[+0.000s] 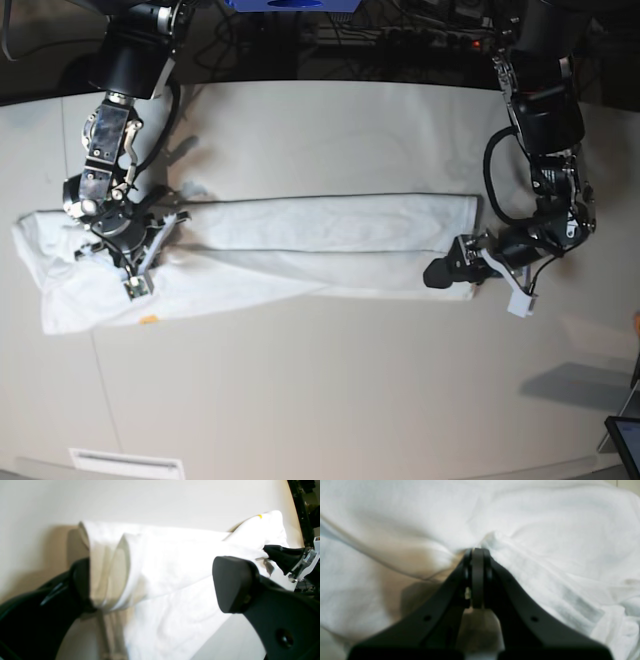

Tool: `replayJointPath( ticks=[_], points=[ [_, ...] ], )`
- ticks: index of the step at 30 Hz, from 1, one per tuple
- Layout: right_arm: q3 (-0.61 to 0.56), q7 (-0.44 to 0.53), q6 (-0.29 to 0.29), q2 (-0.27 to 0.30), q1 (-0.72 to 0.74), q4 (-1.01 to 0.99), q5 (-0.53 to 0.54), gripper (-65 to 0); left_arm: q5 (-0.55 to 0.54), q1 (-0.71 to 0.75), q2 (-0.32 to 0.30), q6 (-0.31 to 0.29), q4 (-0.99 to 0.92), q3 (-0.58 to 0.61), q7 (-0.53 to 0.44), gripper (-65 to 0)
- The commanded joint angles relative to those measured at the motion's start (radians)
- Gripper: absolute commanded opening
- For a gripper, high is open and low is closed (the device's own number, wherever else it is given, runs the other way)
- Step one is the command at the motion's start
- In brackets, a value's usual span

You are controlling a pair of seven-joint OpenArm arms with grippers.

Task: Fold the T-shirt properly
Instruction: 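Grasp the folded end with the left gripper and lift it toward the right gripper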

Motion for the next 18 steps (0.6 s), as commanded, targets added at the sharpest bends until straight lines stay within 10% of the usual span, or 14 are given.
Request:
replayJointPath(
  ticks=[1,11,18],
  points=[
    [-0.003,-0.057,0.017,0.0,-0.004,-0.003,-0.02,-64.7,0.024,-0.01,-0.003,0.009,0.006,0.029,0.034,-5.4],
    [0.003,-0.057,0.017,0.0,-0.004,-0.003,-0.02,-64.7,0.024,-0.01,0.0,0.009,0.003,0.106,-0.003,-61.8],
    [-0.003,-0.057,0.017,0.0,-0.002,-0.003,-0.02,-64.7,0.024,-0.018,-0.024,0.009,0.014,0.097,-0.001,-65.0]
  ],
)
